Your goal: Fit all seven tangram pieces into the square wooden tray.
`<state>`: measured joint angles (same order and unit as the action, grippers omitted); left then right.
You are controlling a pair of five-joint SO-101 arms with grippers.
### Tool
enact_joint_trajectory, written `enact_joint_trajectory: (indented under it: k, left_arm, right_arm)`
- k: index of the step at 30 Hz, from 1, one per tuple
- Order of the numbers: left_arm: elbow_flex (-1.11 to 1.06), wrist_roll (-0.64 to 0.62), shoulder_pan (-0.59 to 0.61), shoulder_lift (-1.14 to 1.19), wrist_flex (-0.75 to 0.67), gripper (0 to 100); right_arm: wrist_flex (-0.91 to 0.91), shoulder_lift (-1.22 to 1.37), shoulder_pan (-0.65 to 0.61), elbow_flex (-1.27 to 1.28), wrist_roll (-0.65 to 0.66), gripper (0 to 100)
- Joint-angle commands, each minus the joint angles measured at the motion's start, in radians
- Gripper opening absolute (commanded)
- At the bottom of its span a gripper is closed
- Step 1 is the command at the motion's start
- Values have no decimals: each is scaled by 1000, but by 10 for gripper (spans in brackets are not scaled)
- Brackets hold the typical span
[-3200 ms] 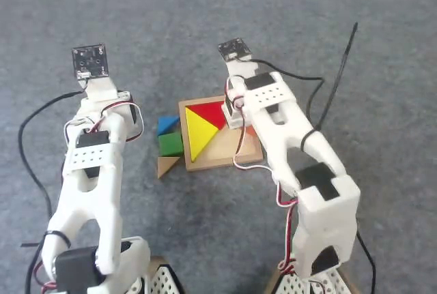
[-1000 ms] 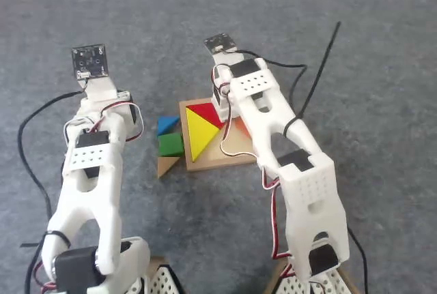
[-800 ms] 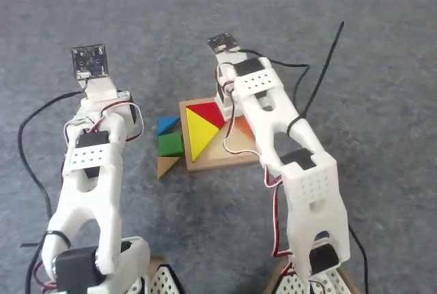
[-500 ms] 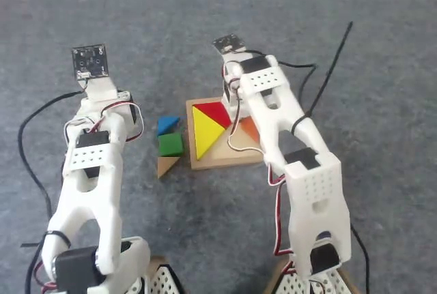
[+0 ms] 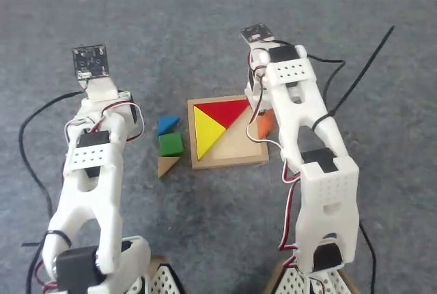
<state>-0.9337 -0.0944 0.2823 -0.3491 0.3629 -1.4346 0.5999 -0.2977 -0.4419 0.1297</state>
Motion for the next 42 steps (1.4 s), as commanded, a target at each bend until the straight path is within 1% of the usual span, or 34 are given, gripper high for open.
enact_joint_trajectory:
  k: [1,7,12,17,22,27,37,42]
  left_arm:
    - [15,-9,-6,-37,-21,15]
    - [15,-9,-5,-37,-21,15]
    - [15,-9,-3,-37,-21,15]
    - [15,-9,-5,-38,-21,15]
    - [15,-9,-8,-41,-21,15]
    - [15,-9,-9,-43,-21,15]
    - [16,-9,-9,-43,-21,15]
    - [16,-9,-9,-43,-21,15]
  right_arm:
    - [-12,-88,-8,-40,14,259]
    - [-4,-87,-70,-38,6,259]
    - [-30,-108,-35,-35,31,259]
    - [-73,-64,-1,-35,221,259]
    - [-58,5,61,-35,331,259]
    - [-45,85,58,-40,345,259]
    - [-87,35,30,-35,338,259]
    - [-97,54,-8,-34,338,259]
